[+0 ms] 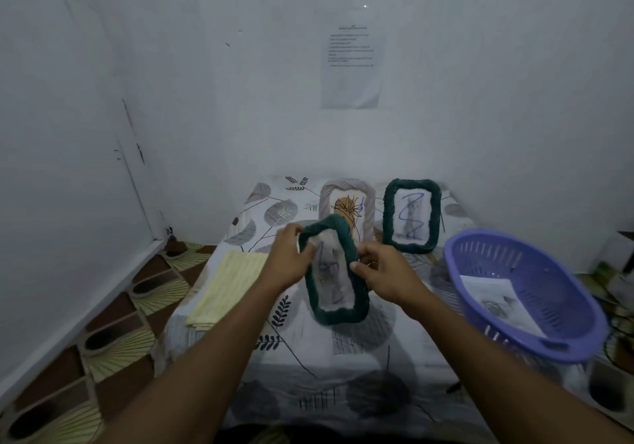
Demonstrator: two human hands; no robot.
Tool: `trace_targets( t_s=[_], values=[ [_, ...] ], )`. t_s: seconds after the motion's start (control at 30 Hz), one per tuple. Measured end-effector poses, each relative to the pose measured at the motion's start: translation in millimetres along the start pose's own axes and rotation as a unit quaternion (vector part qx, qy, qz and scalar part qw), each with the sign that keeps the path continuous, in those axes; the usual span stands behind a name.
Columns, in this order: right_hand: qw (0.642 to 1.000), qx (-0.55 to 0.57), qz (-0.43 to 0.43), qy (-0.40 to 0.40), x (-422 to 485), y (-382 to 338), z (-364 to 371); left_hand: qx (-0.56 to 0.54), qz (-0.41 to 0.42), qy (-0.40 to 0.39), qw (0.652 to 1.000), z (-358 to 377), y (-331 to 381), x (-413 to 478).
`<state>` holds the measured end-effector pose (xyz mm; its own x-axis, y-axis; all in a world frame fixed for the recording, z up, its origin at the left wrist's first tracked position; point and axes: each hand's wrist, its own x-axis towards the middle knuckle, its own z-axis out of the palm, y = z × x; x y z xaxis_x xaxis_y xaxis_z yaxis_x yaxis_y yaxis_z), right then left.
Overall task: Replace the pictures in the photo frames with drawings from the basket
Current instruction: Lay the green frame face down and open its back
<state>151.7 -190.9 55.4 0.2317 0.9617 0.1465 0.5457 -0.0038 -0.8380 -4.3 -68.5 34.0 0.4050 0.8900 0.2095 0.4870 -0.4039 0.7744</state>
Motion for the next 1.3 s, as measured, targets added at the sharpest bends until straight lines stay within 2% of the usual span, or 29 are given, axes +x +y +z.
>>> trace_targets(
  t_s=[0.07,0.17,0.33,0.43,0.53,0.67,0.83,1.07,1.17,1.3],
  values=[
    [0.997,0.066,0.018,-0.025,-6,0,-2,-0.073,-0.029,-0.056,0.995,10,6,-9],
    [0.997,0.058,0.011,-0.058,-6,2,-2,-0.244,-0.073,-0.115,0.960,17,25,-20],
    [0.997,-0.033,0.003,-0.074,0,12,3,-0.120,-0.015,-0.079,0.990,21,30,-18],
    [0.999,-0.027,0.035,-0.017,-2,16,2,-0.122,-0.033,-0.067,0.990,15,24,-15],
    [0.993,0.006,0.085,0.078,0,26,4,-0.244,-0.081,-0.036,0.966,11,21,-16],
    [0.978,0.089,0.169,0.084,3,37,10,-0.376,-0.101,-0.035,0.921,20,20,-21],
    [0.967,0.161,0.170,0.099,3,48,8,-0.361,-0.117,-0.038,0.925,35,8,-18],
    [0.966,0.185,0.178,0.018,8,76,-2,-0.322,-0.149,-0.048,0.934,54,-15,2],
    [0.960,0.210,0.176,0.051,17,90,-5,-0.306,-0.135,-0.070,0.940,69,-23,12],
    [0.948,0.244,0.175,0.109,39,108,-7,-0.318,-0.117,-0.059,0.939,85,-27,28]
  ],
)
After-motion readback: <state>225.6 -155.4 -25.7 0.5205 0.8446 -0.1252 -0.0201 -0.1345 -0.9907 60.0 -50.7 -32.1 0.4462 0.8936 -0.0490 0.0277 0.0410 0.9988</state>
